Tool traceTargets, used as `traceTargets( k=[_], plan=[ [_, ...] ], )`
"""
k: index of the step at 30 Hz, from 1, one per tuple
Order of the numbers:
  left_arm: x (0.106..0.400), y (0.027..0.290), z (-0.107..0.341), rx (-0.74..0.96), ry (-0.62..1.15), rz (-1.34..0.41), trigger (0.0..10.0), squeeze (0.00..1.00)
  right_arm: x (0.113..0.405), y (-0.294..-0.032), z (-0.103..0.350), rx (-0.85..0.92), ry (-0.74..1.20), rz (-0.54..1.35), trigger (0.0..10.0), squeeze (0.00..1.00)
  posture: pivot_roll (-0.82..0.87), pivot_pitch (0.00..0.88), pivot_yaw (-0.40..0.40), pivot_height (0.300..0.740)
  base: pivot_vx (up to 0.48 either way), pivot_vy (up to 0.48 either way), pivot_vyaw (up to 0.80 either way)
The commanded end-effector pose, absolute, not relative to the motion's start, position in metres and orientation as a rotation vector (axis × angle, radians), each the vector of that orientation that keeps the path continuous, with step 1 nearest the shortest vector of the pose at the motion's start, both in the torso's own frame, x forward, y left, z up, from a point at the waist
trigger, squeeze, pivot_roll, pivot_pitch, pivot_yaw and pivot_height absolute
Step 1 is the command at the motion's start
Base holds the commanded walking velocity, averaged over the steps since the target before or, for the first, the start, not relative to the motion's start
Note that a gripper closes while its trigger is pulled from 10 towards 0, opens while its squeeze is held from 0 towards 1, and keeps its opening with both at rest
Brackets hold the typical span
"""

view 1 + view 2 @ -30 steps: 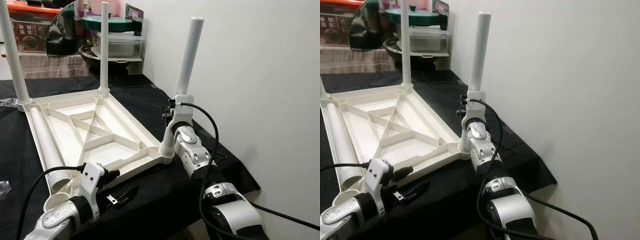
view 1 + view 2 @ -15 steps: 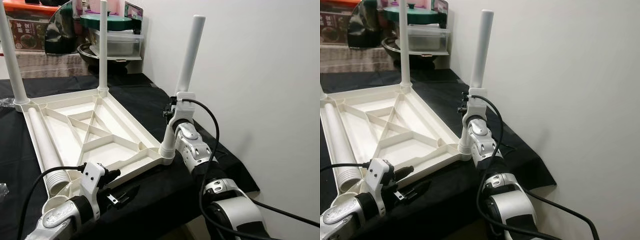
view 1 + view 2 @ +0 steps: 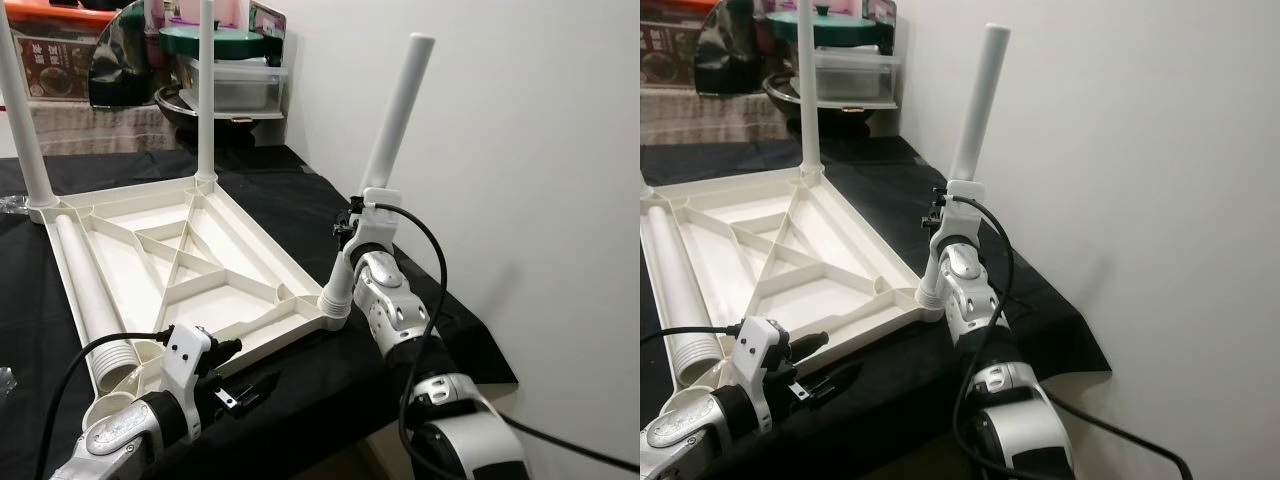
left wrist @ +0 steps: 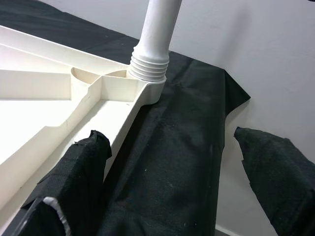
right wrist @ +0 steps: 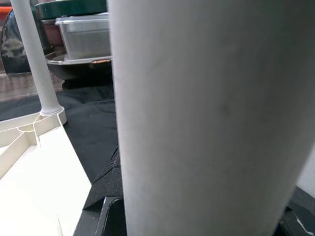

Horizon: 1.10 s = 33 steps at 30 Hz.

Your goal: Building children table

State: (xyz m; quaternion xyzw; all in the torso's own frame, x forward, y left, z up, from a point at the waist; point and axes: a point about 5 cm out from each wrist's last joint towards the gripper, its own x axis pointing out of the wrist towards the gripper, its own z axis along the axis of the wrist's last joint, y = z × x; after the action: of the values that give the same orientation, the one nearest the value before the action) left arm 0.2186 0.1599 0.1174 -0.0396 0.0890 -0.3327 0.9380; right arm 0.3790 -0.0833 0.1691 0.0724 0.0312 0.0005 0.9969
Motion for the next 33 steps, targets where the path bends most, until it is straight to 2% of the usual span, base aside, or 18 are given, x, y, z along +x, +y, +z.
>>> traceTargets(
  k=[1, 10, 33],
  plan=[
    [0.220, 0.158, 0.115, -0.072, 0.188, -0.693, 10.0, 0.00, 0.367, -0.096, 0.122, 0.117, 0.268, -0.054, 10.0, 0.00, 0.06, 0.000, -0.135, 0.740, 0.000, 0.000, 0.00],
    [0.222, 0.157, 0.116, -0.069, 0.184, -0.697, 10.0, 0.00, 0.371, -0.093, 0.141, 0.102, 0.201, -0.029, 10.0, 0.00, 0.05, 0.000, -0.133, 0.740, 0.000, 0.000, 0.00],
    [0.223, 0.157, 0.115, -0.067, 0.184, -0.701, 10.0, 0.00, 0.365, -0.090, 0.154, 0.097, 0.155, -0.009, 10.0, 0.00, 0.05, 0.000, -0.133, 0.740, 0.000, 0.000, 0.00]
  ],
)
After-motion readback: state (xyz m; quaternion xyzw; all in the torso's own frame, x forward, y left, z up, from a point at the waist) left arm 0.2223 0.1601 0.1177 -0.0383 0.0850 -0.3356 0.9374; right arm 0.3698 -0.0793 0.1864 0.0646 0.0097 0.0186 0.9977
